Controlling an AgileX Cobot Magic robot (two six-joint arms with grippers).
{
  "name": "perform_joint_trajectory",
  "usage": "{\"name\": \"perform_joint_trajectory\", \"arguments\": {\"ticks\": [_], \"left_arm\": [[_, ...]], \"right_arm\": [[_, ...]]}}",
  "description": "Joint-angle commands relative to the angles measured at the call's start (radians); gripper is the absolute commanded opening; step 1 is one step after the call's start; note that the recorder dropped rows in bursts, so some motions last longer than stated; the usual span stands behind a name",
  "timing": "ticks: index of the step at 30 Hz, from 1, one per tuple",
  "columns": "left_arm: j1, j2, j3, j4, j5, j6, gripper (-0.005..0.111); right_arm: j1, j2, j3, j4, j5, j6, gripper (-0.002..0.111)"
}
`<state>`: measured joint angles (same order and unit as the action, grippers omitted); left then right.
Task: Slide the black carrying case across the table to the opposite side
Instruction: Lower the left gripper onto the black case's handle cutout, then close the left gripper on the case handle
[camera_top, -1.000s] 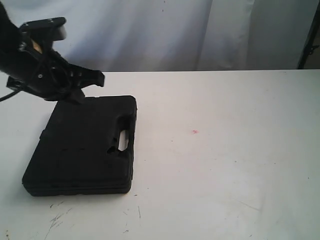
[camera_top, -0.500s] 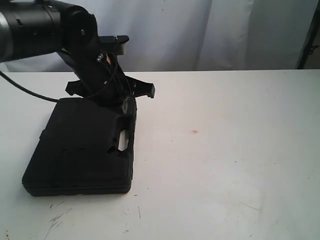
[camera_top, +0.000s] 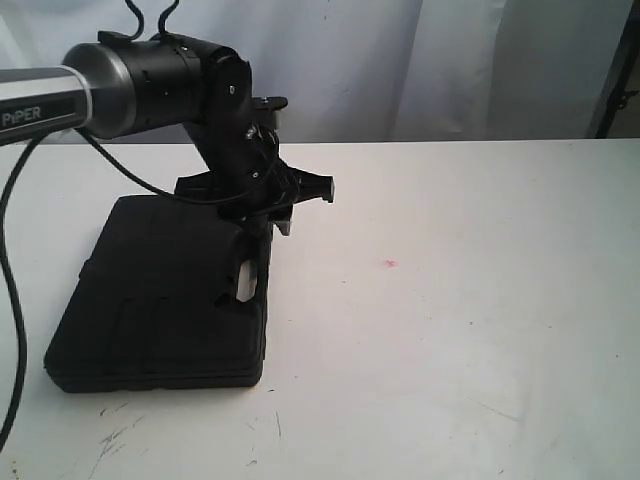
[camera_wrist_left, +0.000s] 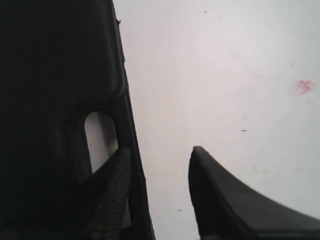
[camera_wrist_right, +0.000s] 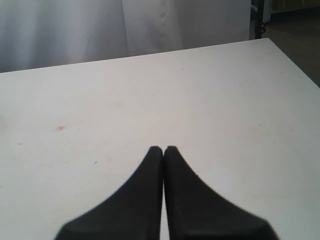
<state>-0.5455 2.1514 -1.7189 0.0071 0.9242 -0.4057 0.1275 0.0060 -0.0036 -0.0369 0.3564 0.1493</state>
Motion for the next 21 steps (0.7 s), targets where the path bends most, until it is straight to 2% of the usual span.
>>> {"name": "perform_joint_trajectory", "arguments": {"ticks": [1,11,21], "left_arm": [[-0.005,0.049,-0.061,0.003,0.028,-0.046,0.038],[-0.005,0.107,-0.102,0.093,0.09,-0.142,0.038],[-0.003,0.138,-0.102,0.077,0.065,-0.142,0.038]], "right_arm": [[-0.008,-0.006,0.004,0.001,-0.005,-0.002,0.0],[-0.008,-0.006,0.004,0.001,-0.005,-0.002,0.0],[-0.008,-0.006,0.004,0.001,-0.005,-0.002,0.0]]}}
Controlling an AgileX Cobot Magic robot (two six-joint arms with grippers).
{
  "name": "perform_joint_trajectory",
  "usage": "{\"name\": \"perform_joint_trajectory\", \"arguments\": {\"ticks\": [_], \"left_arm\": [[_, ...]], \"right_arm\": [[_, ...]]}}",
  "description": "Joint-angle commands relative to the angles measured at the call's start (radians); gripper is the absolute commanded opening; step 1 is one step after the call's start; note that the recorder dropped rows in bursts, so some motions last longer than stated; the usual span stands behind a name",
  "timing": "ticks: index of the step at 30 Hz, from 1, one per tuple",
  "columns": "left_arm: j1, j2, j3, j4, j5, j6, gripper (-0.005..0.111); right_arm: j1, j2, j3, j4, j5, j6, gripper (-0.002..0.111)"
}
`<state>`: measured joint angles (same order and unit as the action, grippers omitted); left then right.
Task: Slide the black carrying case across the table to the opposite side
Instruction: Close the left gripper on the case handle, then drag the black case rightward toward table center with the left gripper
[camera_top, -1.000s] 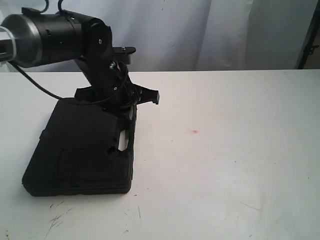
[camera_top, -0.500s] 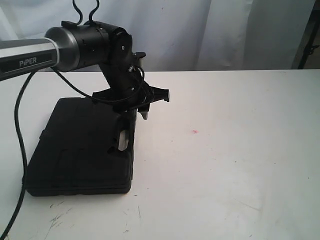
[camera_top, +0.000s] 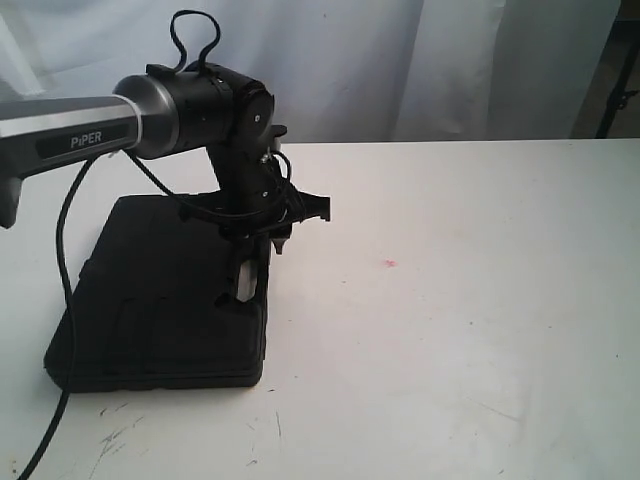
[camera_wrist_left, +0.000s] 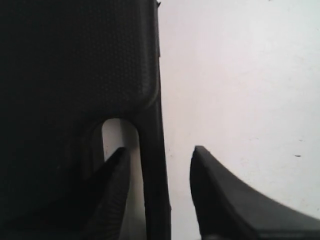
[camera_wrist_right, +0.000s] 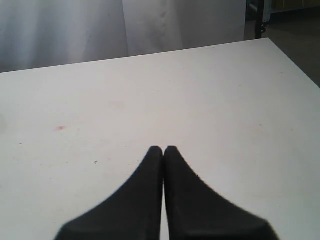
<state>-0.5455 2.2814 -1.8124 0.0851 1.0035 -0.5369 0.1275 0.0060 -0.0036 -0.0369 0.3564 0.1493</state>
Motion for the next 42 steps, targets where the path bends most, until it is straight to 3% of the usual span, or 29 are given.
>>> {"name": "perform_joint_trajectory", "arguments": {"ticks": [1,15,17,20,29,38,42], "left_arm": [[-0.003,0.013,-0.009,-0.001,-0.014,-0.011,0.038],[-0.003,0.063,-0.009,0.0,-0.029,-0.009,0.038],[-0.003,0.063,-0.009,0.0,-0.04,-0.009,0.032],[-0.003,0.063,-0.009,0.0,-0.047,0.013,0.0],[-0.006,0.063,-0.009,-0.142,-0.098,0.023,0.0],[-0.069,0.063,-0.009,-0.167,-0.153,0.019,0.0],[-0.083,0.063,-0.009,-0.256,-0.204,0.019,0.0]], "right_arm": [[-0.008,-0.006,0.004,0.001,-0.005,-0.002,0.0],[-0.008,-0.006,0.004,0.001,-0.005,-0.002,0.0],[-0.008,-0.006,0.004,0.001,-0.005,-0.002,0.0],[-0.008,-0.006,0.004,0.001,-0.005,-0.002,0.0],[-0.008,-0.006,0.004,0.001,-0.005,-0.002,0.0],[-0.008,-0.006,0.004,0.001,-0.005,-0.002,0.0],[-0.008,-0.006,0.004,0.001,-0.005,-0.002,0.0]]}}
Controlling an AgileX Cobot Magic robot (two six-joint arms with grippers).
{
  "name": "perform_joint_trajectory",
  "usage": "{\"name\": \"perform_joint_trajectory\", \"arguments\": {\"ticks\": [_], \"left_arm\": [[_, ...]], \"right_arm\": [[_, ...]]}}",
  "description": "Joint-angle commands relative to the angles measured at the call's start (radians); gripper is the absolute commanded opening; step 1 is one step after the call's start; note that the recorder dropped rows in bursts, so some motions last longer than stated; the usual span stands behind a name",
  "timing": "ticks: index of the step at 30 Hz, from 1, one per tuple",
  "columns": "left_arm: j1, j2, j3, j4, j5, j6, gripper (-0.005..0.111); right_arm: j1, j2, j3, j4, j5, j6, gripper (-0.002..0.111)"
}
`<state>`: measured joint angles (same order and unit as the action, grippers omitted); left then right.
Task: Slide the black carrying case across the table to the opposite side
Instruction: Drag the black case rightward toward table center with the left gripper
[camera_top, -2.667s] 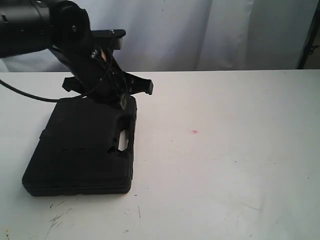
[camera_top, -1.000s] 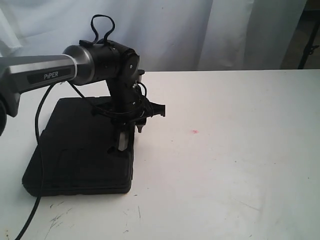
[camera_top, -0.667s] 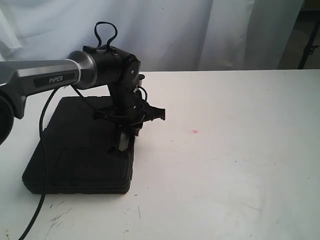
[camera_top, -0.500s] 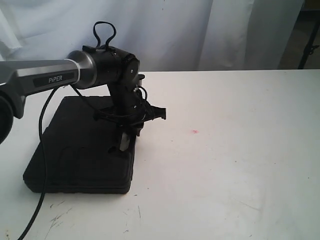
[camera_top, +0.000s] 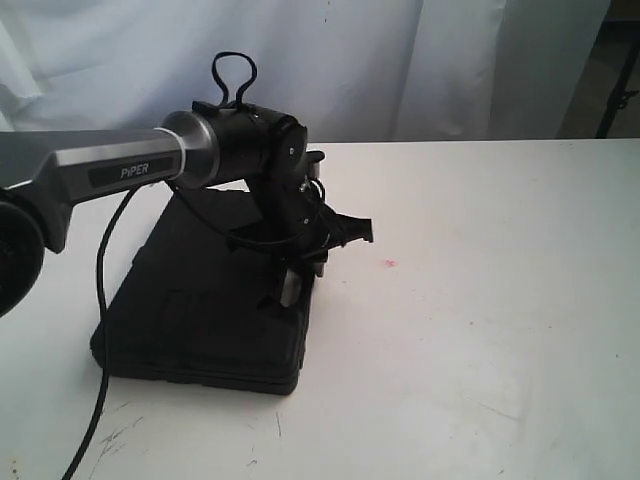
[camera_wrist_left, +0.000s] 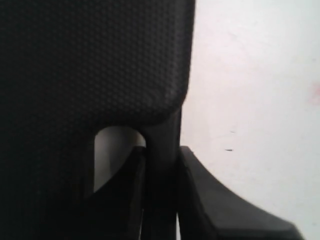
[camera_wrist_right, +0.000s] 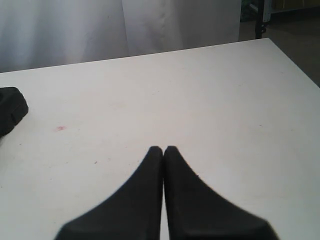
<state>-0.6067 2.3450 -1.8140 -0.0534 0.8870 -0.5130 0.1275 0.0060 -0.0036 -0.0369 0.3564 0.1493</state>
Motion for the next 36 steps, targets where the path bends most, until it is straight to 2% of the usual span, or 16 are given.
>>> {"name": "perform_joint_trajectory", "arguments": {"ticks": [1,6,11,22,31,36], "left_arm": [[-0.024,-0.001,-0.007,-0.136,-0.1,-0.003,0.0],[-0.028,-0.001,-0.007,-0.2,-0.16,-0.003,0.0],[-0.068,-0.001,-0.007,-0.213,-0.227,-0.01,0.0],[-0.072,-0.001,-0.007,-0.281,-0.375,-0.059,0.0],[-0.072,-0.001,-0.007,-0.332,-0.412,-0.058,0.0],[-0.095,-0.001,-0.007,-0.327,-0.412,-0.054,0.0]], "right_arm": [[-0.008,-0.006,0.004,0.001,-0.005,-0.002,0.0],[-0.008,-0.006,0.004,0.001,-0.005,-0.002,0.0],[-0.008,-0.006,0.004,0.001,-0.005,-0.002,0.0],[-0.008,-0.006,0.004,0.001,-0.005,-0.002,0.0],[-0.008,-0.006,0.004,0.001,-0.005,-0.002,0.0],[-0.008,-0.006,0.004,0.001,-0.005,-0.002,0.0]]}}
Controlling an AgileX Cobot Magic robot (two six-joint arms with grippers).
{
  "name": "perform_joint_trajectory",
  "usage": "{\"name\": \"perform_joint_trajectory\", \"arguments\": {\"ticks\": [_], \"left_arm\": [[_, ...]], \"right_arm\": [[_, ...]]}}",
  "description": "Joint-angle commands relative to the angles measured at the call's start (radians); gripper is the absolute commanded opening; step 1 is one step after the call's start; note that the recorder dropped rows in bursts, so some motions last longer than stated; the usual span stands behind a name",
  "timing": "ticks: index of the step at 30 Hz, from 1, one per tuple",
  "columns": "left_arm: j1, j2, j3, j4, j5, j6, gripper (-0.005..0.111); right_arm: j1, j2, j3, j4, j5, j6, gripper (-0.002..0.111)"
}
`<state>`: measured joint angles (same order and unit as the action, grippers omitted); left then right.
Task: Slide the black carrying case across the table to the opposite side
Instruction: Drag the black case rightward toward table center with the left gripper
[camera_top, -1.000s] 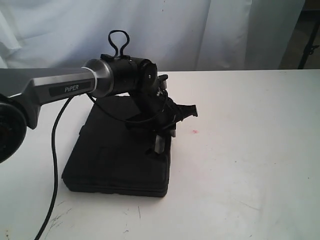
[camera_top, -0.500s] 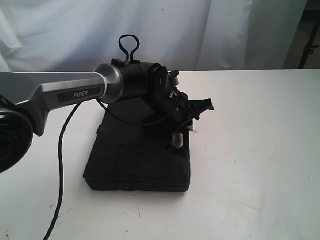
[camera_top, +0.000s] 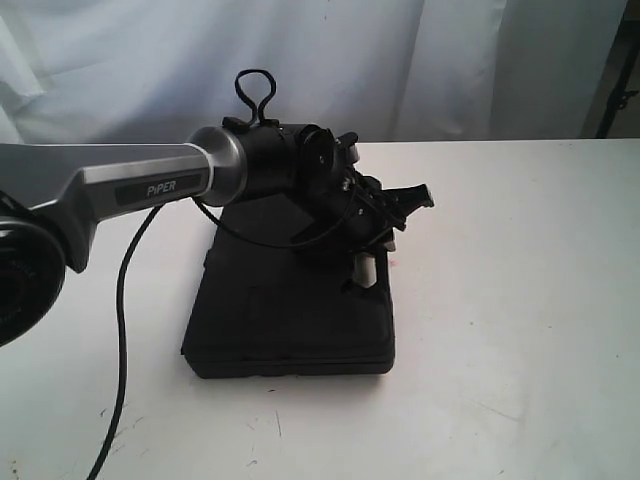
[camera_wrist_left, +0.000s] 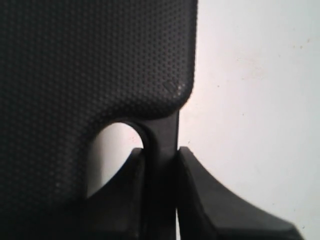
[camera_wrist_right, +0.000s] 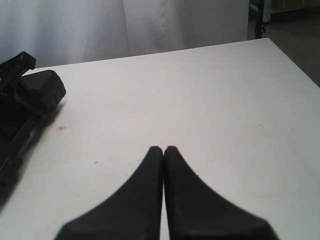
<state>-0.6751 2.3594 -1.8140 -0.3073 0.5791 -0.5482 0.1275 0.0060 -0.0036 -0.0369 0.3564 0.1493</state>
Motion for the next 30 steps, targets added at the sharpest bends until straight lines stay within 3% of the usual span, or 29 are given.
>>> {"name": "perform_joint_trajectory", "arguments": {"ticks": [1,20,30], "left_arm": [[-0.033,-0.015,-0.007,-0.067,-0.109,-0.018,0.0],[-0.068,-0.014,-0.007,-0.08,-0.258,-0.025,0.0],[-0.073,0.015,-0.007,-0.08,-0.245,-0.02,0.0]], "right_arm": [[-0.008,-0.006,0.004,0.001,-0.005,-0.002,0.0],[-0.008,-0.006,0.004,0.001,-0.005,-0.002,0.0],[-0.008,-0.006,0.004,0.001,-0.005,-0.002,0.0]]}}
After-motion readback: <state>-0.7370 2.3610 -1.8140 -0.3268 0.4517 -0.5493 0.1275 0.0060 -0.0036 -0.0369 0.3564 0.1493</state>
